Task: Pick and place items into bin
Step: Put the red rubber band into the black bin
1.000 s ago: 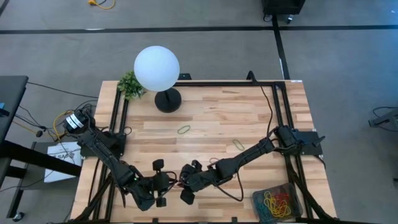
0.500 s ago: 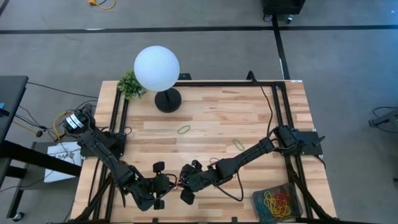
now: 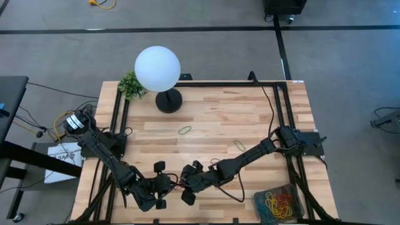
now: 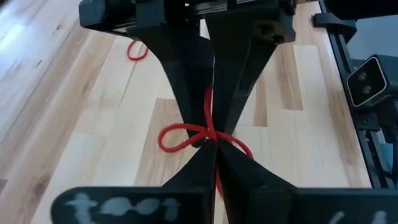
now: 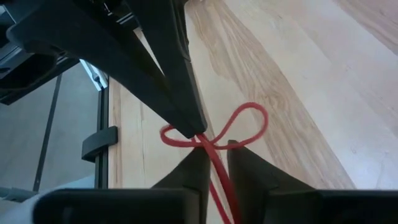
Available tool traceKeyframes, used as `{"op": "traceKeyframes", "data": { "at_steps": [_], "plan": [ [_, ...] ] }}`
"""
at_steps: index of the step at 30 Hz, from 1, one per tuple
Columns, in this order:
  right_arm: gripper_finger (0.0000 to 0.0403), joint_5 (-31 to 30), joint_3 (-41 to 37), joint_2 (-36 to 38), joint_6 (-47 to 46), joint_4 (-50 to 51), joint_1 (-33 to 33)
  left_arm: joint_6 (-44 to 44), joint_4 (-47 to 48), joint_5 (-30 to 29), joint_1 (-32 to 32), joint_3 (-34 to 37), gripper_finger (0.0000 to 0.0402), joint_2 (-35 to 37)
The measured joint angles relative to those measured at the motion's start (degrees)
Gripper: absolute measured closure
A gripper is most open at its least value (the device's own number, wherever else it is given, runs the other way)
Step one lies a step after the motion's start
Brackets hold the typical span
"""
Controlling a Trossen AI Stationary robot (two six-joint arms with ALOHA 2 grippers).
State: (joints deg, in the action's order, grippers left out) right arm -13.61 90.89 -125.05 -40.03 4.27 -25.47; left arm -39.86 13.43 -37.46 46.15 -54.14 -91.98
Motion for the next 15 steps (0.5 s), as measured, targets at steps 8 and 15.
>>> {"op": "traceKeyframes", "data": {
  "at_steps": [8, 15],
  "plan": [
    [0.0394, 0.0, 0.0, 0.0, -0.3, 0.0, 0.0, 0.0, 0.0, -0.7, 0.0, 0.0, 0.0401, 0.0],
    [0.04, 0.0, 0.0, 0.0, -0.4, 0.0, 0.0, 0.0, 0.2, -0.7, 0.0, 0.0, 0.0401, 0.0]
  ]
}}
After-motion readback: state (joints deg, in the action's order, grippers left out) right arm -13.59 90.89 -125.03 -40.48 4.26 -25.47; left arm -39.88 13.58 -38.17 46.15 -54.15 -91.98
